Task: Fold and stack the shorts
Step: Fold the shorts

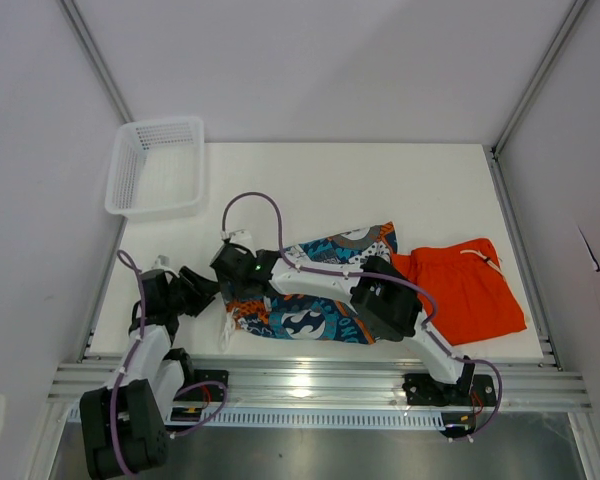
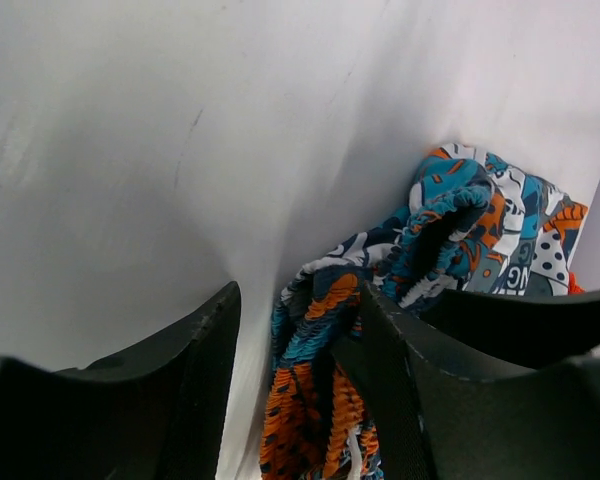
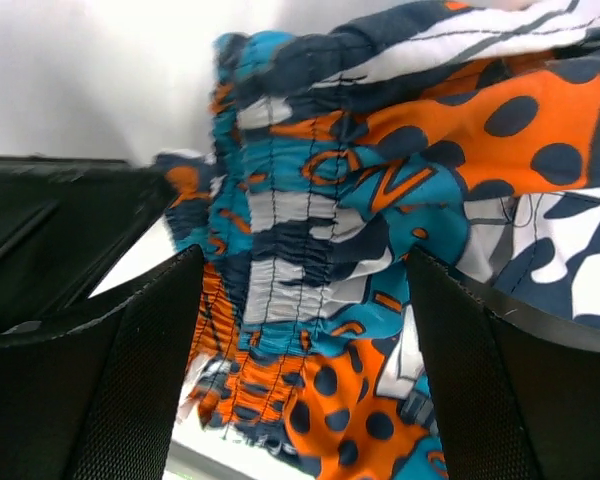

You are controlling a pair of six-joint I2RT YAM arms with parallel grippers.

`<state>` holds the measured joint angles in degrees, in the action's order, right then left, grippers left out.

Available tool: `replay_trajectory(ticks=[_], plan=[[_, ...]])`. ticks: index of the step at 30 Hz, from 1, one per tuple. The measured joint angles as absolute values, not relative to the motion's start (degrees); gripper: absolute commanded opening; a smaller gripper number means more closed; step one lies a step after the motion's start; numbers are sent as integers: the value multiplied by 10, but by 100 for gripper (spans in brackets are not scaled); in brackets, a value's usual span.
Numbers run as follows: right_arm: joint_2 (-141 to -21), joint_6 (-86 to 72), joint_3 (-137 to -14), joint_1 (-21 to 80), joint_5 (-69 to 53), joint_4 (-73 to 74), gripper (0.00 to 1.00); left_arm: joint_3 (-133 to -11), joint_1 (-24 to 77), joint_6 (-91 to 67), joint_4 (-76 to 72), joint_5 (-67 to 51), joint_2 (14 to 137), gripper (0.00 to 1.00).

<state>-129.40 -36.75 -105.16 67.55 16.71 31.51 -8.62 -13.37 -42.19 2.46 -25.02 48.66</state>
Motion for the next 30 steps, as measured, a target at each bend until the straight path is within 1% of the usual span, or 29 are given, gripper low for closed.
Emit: replay_trajectory(ticks=[4,5,7,10,11,14,19,24,27,30], plan=[[-1313,-379,-1064,677,179,338,74,-86,-134,-419,8,-263,499,54],[-1314,-381,-1064,677,182,342,69,-86,-135,-420,4,-265,503,53],[-1315,-386,-1064,678,186,343,63,-86,-135,-420,-3,-272,511,51],[-1314,-390,-1057,678,192,335,58,-86,-135,-420,-18,-277,529,44],[-1312,-390,-1048,679,195,326,56,-86,-135,-420,-22,-279,536,40],[-1298,-390,-1018,682,205,299,52,-86,-135,-422,-41,-290,560,33],[-1273,-390,-970,684,214,258,49,-86,-135,-427,-65,-303,588,32],[-1266,-383,-952,687,218,233,49,-86,-135,-431,-88,-305,603,32],[-1266,-375,-951,691,220,224,49,-86,-135,-433,-98,-305,616,28],[-1266,-373,-951,697,222,218,50,-86,-134,-437,-110,-304,630,17]])
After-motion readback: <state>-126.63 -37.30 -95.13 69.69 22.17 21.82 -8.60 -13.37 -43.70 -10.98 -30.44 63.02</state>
